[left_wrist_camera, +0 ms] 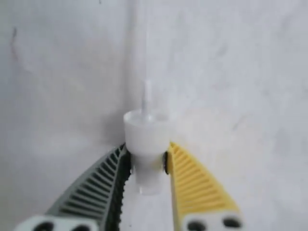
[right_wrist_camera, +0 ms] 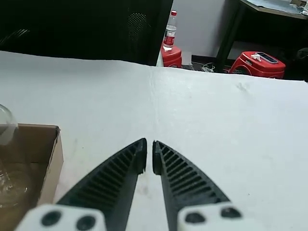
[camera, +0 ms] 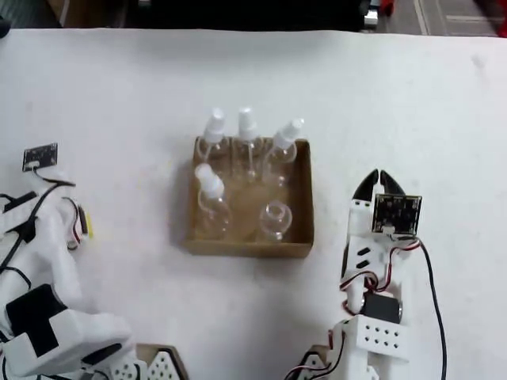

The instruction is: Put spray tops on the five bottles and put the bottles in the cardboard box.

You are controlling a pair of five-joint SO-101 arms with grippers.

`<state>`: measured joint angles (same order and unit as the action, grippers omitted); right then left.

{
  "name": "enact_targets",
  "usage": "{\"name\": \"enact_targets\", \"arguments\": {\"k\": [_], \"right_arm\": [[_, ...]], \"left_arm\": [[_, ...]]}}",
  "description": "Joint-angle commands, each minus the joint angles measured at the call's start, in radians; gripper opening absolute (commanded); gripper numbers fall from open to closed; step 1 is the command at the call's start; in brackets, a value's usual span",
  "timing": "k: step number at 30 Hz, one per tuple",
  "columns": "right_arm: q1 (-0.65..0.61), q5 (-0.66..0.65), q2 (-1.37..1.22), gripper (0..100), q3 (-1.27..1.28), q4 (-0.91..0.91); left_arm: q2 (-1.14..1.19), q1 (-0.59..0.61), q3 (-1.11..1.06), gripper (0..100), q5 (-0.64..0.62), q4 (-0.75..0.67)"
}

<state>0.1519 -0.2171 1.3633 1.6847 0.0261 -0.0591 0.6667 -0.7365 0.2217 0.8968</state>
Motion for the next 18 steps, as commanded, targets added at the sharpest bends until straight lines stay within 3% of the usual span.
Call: {"name": "enact_targets", "arguments": {"k": [1,6,10,13,18], "right_arm": [[-0.008,-0.011,-0.002,1.8,0.011,-0.013],[-0.008,-0.011,-0.002,1.8,0.011,-0.013],[-0.008,-0.011,-0.002,1.8,0.011,-0.013],[-0.008,-0.011,-0.002,1.8,0.011,-0.013],[-0.008,-0.011,-0.002,1.8,0.011,-0.013]], "left_arm": [[-0.013,-0.007,0.104,3,0.049,0.068],[-0.013,-0.004,0.209,2,0.098,0.19],[-0.015,-0.01,0.354,2,0.232,0.354],[-0.015,-0.022,0.462,2,0.463,0.433],[-0.015,-0.021,0.512,2,1.086,0.525]]}}
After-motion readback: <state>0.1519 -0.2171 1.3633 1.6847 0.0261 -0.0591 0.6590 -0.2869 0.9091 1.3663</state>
